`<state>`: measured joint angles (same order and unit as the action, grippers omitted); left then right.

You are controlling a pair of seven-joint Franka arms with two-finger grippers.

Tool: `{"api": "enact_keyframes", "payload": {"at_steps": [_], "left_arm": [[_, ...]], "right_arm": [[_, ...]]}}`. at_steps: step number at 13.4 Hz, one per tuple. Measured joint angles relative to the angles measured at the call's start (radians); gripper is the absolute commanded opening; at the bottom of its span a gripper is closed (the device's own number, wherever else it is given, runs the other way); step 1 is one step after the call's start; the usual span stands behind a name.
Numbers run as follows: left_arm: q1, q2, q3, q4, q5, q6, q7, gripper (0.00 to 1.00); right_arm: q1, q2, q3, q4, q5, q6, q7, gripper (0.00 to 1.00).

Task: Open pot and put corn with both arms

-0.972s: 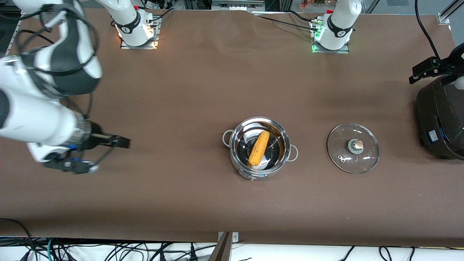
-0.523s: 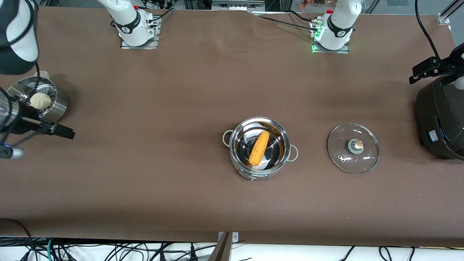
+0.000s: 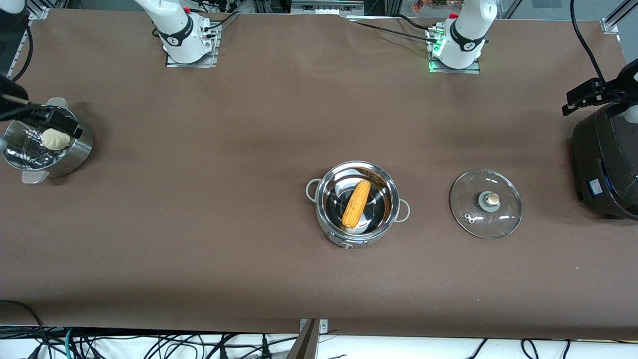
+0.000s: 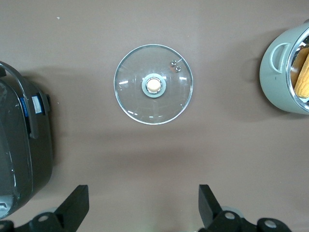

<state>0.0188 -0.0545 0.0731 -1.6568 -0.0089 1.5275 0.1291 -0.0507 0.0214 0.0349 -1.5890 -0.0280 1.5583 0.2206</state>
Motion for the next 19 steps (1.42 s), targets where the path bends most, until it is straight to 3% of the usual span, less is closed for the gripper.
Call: {"api": "enact_keyframes", "payload": {"at_steps": [4, 10, 19], "left_arm": [[-0.002, 0.0, -0.003, 0.0, 0.0, 0.0, 0.0, 1.0], [-0.002, 0.0, -0.003, 0.0, 0.0, 0.0, 0.0, 1.0], [-0.002, 0.0, -0.003, 0.0, 0.0, 0.0, 0.0, 1.0]], "right_arm": [[0.0, -0.073, 0.019, -0.054, 0.0, -0.029, -0.116, 1.0], [-0.017, -0.063, 0.016, -0.099, 0.0, -0.004, -0.165, 1.0], [-0.019, -0.003, 0.016, -0.057, 0.0, 0.013, -0.187, 1.0]]}}
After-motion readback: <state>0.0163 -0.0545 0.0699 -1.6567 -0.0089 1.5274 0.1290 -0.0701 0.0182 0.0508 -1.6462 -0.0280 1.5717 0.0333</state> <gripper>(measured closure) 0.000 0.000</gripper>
